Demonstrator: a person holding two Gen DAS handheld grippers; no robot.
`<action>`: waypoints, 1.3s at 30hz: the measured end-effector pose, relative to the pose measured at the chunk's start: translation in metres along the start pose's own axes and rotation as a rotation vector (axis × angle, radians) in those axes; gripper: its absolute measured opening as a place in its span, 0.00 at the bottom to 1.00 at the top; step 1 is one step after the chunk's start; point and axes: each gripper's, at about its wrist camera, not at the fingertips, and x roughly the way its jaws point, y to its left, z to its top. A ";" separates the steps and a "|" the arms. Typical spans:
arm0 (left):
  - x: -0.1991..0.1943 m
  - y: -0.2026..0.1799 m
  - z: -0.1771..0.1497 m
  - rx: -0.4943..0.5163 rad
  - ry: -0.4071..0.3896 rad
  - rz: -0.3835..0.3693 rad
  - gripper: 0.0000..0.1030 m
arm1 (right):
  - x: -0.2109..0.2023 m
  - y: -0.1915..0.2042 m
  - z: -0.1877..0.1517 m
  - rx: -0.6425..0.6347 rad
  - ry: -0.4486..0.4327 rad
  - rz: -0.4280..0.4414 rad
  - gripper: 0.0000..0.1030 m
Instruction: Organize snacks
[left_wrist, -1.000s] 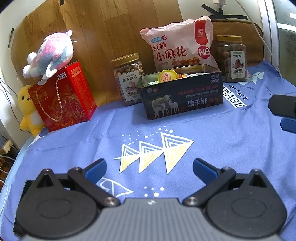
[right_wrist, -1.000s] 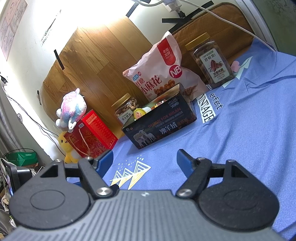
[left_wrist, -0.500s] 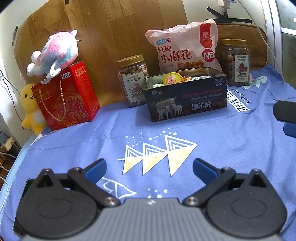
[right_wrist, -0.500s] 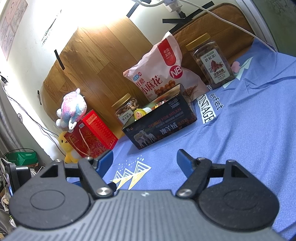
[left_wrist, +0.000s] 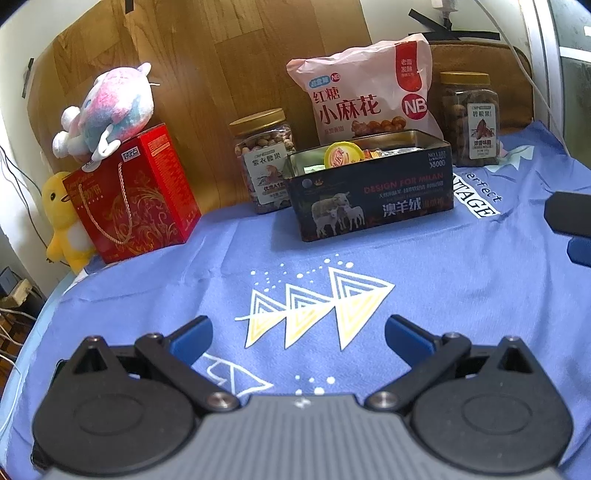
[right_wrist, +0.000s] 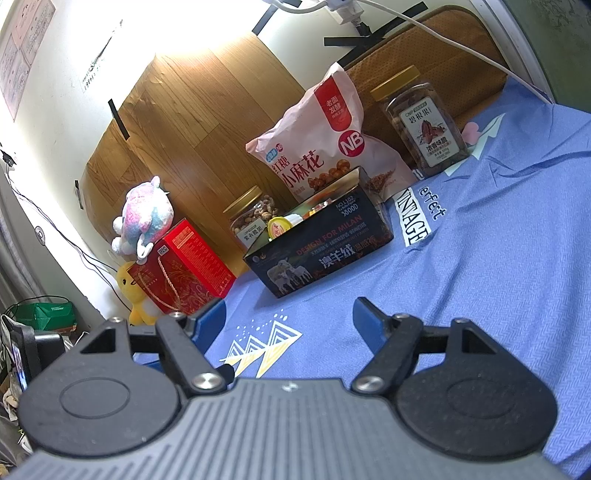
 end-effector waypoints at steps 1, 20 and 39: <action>0.000 0.000 0.000 0.002 0.001 0.001 1.00 | 0.000 0.000 0.000 0.000 0.000 0.000 0.76; -0.001 0.000 -0.001 0.011 -0.005 0.014 1.00 | -0.001 0.000 -0.001 -0.003 -0.004 0.002 0.76; -0.001 0.000 -0.002 0.017 -0.005 0.019 1.00 | -0.001 0.000 -0.001 -0.008 -0.007 0.003 0.76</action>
